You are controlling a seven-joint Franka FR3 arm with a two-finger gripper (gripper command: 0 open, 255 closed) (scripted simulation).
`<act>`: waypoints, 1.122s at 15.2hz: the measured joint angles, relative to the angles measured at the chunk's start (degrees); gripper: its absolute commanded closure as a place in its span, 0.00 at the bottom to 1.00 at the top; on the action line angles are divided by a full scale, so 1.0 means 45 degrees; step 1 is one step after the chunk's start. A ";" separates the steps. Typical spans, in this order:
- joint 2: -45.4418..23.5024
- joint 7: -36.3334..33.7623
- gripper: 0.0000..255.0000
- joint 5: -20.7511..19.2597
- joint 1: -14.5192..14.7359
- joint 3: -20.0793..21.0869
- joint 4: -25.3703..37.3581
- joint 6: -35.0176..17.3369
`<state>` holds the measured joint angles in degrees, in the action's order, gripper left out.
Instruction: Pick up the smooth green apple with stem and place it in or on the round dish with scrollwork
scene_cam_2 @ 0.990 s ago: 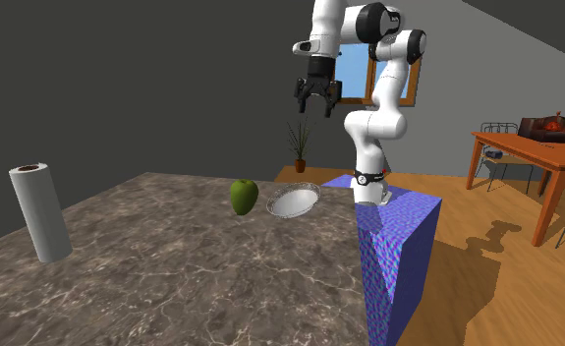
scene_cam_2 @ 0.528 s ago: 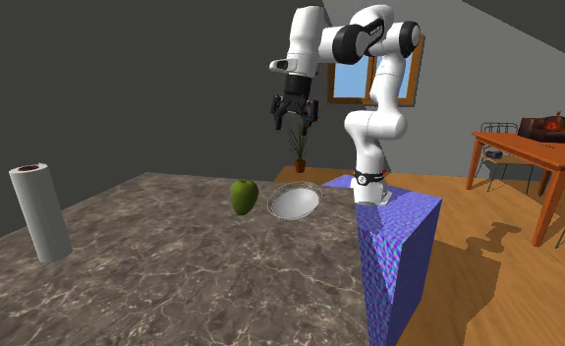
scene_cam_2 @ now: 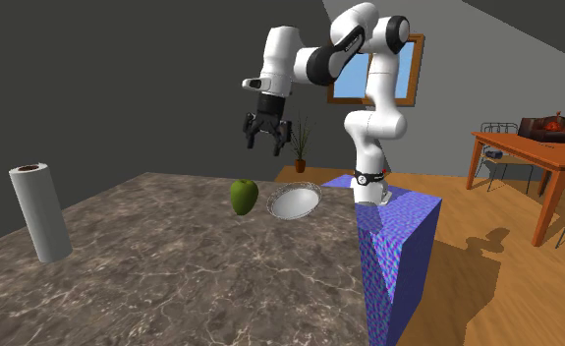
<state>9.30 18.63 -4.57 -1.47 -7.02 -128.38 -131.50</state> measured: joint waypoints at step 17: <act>-0.2641 0.1067 0.00 0.0522 -0.0048 -0.0237 0.0738 -0.2260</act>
<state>-2.58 23.43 -2.22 -1.69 -8.09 -125.06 -141.67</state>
